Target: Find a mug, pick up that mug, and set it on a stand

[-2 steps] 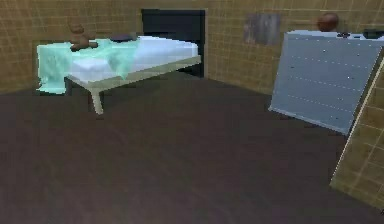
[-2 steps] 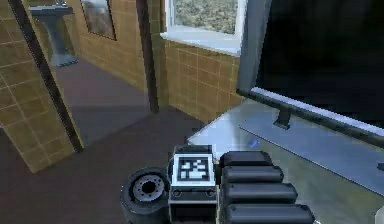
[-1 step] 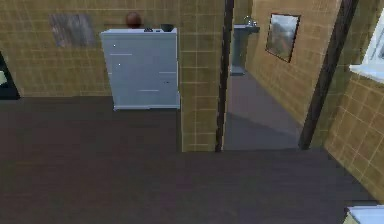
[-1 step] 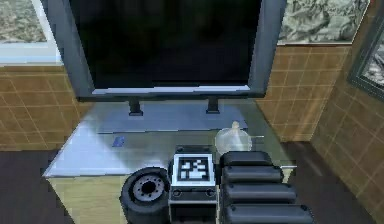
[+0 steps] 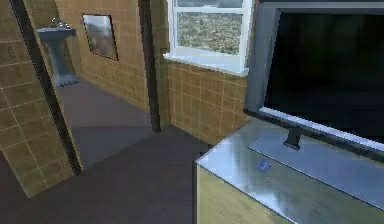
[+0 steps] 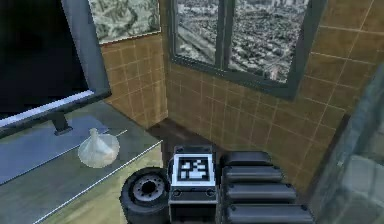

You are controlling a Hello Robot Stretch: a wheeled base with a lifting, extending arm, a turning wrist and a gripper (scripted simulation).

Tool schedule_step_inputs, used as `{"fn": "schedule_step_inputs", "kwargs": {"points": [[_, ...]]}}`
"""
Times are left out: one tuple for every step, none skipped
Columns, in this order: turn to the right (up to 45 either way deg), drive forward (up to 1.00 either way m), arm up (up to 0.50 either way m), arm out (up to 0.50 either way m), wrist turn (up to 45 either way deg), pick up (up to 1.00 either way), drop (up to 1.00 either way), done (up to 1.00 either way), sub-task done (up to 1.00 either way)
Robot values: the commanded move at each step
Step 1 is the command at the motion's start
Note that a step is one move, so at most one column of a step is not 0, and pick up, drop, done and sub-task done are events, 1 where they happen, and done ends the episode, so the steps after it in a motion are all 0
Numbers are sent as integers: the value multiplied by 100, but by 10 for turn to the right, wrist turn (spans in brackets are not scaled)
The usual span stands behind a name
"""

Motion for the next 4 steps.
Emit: {"fn": "schedule_step_inputs", "kwargs": {"points": [[300,0,0,0,0,0,0,0,0],[-450,0,0,0,0,0,0,0,0],[-450,0,0,0,0,0,0,0,0],[-450,0,0,0,0,0,0,0,0]]}}
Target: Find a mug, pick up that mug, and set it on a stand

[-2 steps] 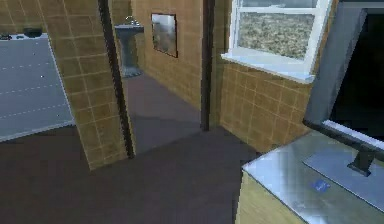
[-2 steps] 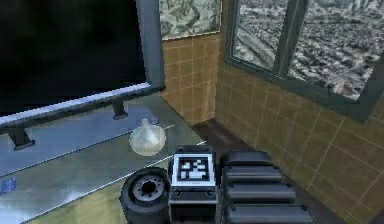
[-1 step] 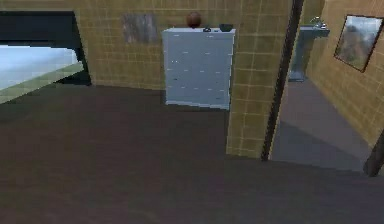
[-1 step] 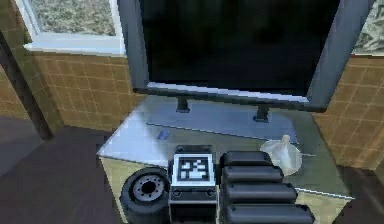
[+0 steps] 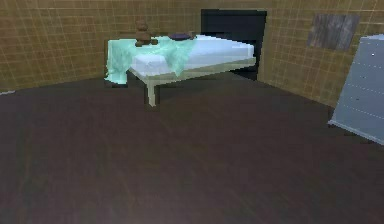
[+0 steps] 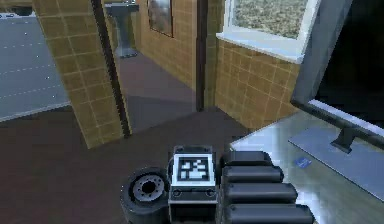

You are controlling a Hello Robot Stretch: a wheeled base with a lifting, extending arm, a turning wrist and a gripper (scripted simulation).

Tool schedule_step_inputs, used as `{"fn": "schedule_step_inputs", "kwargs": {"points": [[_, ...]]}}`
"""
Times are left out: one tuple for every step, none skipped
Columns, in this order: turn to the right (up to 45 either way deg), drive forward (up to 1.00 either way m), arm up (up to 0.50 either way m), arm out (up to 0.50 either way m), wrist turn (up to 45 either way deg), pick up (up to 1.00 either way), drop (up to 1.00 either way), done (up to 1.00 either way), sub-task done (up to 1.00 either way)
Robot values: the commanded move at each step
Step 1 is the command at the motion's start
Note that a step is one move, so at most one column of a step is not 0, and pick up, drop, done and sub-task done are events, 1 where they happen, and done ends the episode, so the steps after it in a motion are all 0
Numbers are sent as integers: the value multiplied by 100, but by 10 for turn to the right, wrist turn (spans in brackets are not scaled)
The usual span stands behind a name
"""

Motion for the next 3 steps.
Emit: {"fn": "schedule_step_inputs", "kwargs": {"points": [[-150,0,0,0,0,0,0,0,0],[450,0,0,0,0,0,0,0,0],[450,0,0,0,0,0,0,0,0]]}}
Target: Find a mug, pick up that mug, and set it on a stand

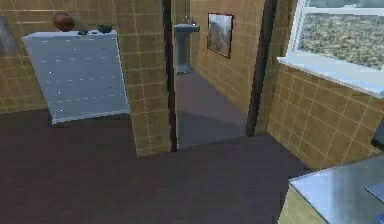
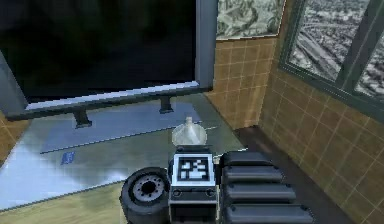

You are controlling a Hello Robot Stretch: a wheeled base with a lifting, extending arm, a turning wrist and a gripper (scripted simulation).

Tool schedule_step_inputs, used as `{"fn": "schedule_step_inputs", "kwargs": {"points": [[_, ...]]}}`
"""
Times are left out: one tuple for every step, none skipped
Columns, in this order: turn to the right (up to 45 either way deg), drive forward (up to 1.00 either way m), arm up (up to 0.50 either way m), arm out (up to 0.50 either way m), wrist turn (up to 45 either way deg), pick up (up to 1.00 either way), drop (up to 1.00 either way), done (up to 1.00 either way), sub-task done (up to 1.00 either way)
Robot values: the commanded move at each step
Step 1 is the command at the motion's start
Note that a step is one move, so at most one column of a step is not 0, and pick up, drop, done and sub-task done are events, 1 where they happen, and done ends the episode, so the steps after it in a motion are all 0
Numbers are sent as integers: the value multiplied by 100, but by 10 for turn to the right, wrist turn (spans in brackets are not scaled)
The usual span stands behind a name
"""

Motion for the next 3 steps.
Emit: {"fn": "schedule_step_inputs", "kwargs": {"points": [[450,0,0,0,0,0,0,0,0],[30,0,0,0,0,0,0,0,0],[-450,0,0,0,0,0,0,0,0]]}}
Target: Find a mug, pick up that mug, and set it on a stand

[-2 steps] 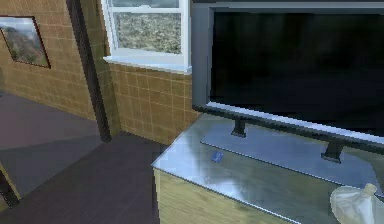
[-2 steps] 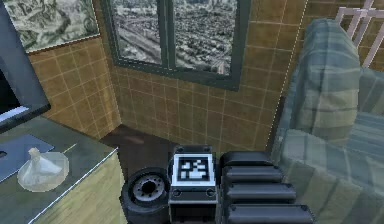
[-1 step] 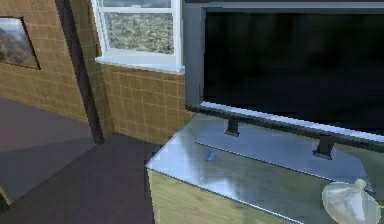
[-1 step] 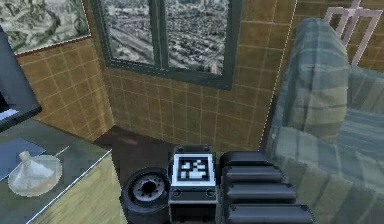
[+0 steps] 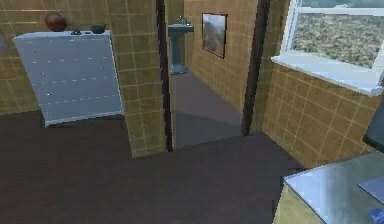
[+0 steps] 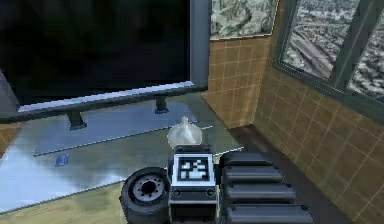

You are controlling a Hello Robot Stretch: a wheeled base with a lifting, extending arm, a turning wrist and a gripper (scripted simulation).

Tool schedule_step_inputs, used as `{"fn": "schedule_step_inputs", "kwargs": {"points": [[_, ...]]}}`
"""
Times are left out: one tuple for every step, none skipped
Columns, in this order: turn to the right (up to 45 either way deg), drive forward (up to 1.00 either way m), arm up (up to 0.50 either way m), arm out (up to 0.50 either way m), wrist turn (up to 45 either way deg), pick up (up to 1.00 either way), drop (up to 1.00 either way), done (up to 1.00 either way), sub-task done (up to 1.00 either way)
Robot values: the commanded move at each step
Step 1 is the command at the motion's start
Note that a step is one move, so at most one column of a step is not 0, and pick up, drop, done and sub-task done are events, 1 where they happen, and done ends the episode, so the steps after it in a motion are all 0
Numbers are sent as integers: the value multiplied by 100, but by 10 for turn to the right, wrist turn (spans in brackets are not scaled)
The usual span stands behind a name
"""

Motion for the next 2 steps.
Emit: {"fn": "schedule_step_inputs", "kwargs": {"points": [[-450,0,0,0,0,0,0,0,0],[-300,0,0,0,0,0,0,0,0]]}}
